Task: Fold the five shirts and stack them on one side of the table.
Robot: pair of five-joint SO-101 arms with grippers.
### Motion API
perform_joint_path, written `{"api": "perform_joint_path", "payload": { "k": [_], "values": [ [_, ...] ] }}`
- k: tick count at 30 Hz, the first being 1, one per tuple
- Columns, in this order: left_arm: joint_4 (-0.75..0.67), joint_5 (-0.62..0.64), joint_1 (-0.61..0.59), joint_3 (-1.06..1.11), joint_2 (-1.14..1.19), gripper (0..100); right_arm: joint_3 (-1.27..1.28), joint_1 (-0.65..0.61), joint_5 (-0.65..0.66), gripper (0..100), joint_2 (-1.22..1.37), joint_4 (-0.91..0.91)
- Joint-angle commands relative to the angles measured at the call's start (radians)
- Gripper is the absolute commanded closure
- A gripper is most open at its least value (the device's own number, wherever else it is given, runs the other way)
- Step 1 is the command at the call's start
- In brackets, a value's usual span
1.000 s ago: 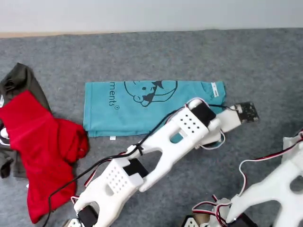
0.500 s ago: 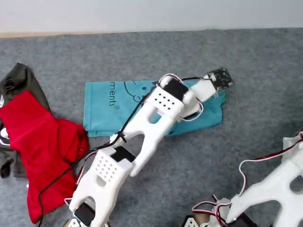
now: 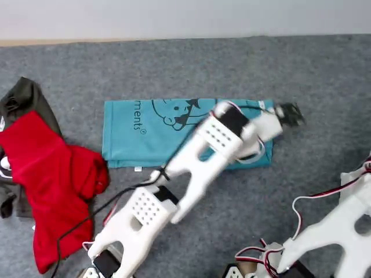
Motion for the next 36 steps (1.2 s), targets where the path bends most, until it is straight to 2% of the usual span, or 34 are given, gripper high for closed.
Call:
{"api": "perform_joint_path", "payload": {
  "k": [1,7,13,18,23,28,36],
  "values": [
    [0.08,-0.005,0.086,-0.062,-0.011,100,-0.014,0.012,0.009,86.5,-0.03,0.027],
    [0.089,0.008,0.157,-0.007,-0.043,99,-0.014,0.012,0.009,86.5,-0.03,0.027],
    [0.089,0.026,0.146,0.113,-0.206,86,-0.011,0.018,0.074,86.5,-0.03,0.027],
    [0.087,0.018,0.132,0.154,-0.304,84,-0.011,0.018,0.078,86.5,-0.024,0.027],
    [0.041,-0.002,0.044,0.153,-0.241,84,-0.009,0.018,0.078,86.5,-0.022,0.027],
    [-0.069,-0.003,-0.069,0.151,-0.14,84,-0.009,0.018,0.078,86.5,-0.022,0.027],
    [-0.061,0.003,-0.048,0.153,-0.06,84,-0.009,0.013,0.074,86.5,-0.022,0.027]
  ]
}}
